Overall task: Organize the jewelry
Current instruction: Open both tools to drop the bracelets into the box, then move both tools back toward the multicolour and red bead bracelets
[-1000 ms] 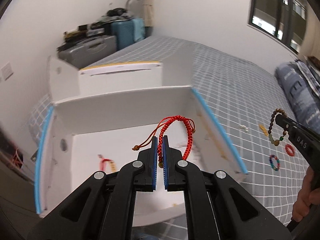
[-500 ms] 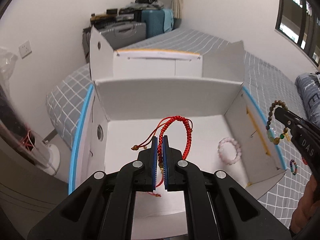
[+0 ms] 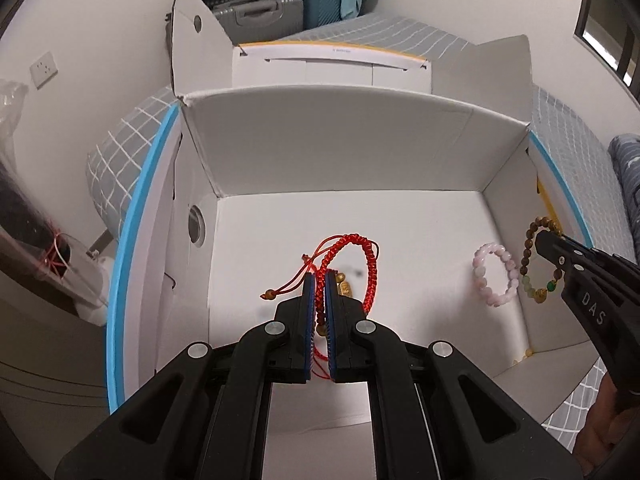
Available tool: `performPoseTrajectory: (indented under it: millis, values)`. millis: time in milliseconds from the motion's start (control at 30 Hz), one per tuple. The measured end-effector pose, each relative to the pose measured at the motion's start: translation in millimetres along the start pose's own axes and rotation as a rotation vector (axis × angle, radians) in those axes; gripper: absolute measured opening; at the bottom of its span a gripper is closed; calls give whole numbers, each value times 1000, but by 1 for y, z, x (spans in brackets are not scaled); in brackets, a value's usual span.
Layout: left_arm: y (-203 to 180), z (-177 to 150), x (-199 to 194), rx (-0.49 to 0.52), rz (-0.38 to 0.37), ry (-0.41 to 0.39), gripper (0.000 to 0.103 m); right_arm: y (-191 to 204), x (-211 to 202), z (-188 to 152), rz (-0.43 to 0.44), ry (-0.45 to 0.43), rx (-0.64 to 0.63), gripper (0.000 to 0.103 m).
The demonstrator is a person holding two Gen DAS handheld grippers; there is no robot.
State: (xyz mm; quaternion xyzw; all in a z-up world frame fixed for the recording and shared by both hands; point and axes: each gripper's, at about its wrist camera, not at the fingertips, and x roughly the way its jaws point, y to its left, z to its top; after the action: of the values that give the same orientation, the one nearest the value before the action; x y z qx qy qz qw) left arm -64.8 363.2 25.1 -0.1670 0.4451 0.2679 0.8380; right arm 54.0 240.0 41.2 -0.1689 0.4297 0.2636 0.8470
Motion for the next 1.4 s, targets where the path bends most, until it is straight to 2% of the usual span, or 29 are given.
performPoseTrajectory:
  millis: [167,200,233,267,300,367,433,467,500,633,733,833,1100,1300,1400]
  values:
    - [1,0,1,1,-3,4,7,2,7,-2,0,22,-8,9]
    - [1,0,0,3,-4,5,12,2,7,-2,0,24,-8,15]
    - [1,1,-2,0,-19,6,19,2,7,-2,5,23,-7,26]
    - [2,0,-2,-7,-31,6,37,2,6,-1,8,19,-5,32]
    - [3,1,-5,-15,-38,-1,44,1,3,-1,12,7,-4,39]
    - [2,0,-8,-16,-27,-14,47,1,-3,1,14,-13,-1,50]
    - [3,1,-13,-20,-26,-34,61,0,-10,2,10,-39,5,69]
    - [2,2,-15,-20,-24,-46,70,-2,-16,3,6,-64,16,73]
    - [1,2,-18,-18,-19,-59,75,-5,-20,4,2,-80,26,79]
    - [-4,3,-25,-15,-17,-88,88,-19,-33,7,-20,-132,58,92]
    - [-10,4,-33,-9,-12,-118,97,-30,-39,8,-44,-154,80,95]
    - [-16,4,-38,-10,-17,-139,97,-44,-48,5,-88,-191,110,95]
    - [-48,1,-52,40,-35,-176,97,-87,-65,0,-131,-209,147,95]
    - [-88,0,-65,74,-102,-192,97,-140,-79,-15,-187,-223,205,95]
    - [-122,1,-69,114,-136,-197,97,-171,-87,-25,-215,-225,237,95]
